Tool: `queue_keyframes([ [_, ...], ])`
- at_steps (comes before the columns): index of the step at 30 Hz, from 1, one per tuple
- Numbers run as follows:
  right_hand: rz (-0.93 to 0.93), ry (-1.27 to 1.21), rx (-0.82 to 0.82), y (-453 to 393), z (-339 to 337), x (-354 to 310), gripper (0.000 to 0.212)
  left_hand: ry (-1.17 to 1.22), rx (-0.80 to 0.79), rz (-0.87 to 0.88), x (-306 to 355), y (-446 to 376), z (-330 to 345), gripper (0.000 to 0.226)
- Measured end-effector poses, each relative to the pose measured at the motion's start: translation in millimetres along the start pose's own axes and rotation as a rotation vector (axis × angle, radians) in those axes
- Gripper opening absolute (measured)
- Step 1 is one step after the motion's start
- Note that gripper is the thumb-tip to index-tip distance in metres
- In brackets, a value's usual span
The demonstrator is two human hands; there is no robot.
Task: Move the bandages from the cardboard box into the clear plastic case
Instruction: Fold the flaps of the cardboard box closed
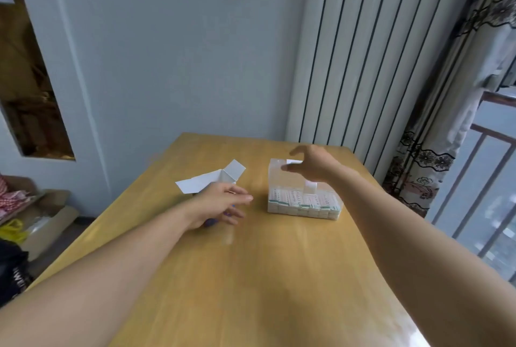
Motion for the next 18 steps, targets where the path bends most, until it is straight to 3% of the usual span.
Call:
queue_keyframes([
  [2,-0.123,-0.134,0.121,-3.3,3.1,-41.1,0.049,0.011,0.184,0.154,31.9,9.0,-32.6,0.015],
  [5,-0.111,-0.333,0.022,-11.4,38.9,-82.5,0.058,-0.007,0.632,0.257,55.9,24.4,-91.7,0.008],
  [8,0.084,-0.429,-0.104,-14.9,83.8,-88.5,0.056,-0.039,0.965,0.0,4.7,33.9,-143.3,0.011],
  [10,0.164,-0.568,-0.129,-15.1,105.2,-84.6,0.036,0.093,0.921,-0.24,-50.5,30.4,-149.7,0.022],
  [12,0.172,-0.709,-0.119,-16.5,117.2,-85.6,0.024,0.291,0.672,-0.349,-84.1,22.3,-126.7,0.023],
  [14,0.144,-0.767,-0.077,-15.8,117.1,-87.5,0.027,0.343,0.475,-0.339,-87.5,17.0,-100.8,0.025],
  [18,0.032,-0.708,-0.063,-8.6,112.8,-97.1,0.033,0.323,0.326,-0.211,-53.8,5.2,-67.5,0.04],
])
Point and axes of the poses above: each hand's wrist, its own y-axis away from the middle knuckle, its own z-axis out of the palm, x = y × z, the point moved 7 cm from there along -y, towards the middle knuckle, and after that the axes turned 6 degrees about -y, right-handed, at the moved point
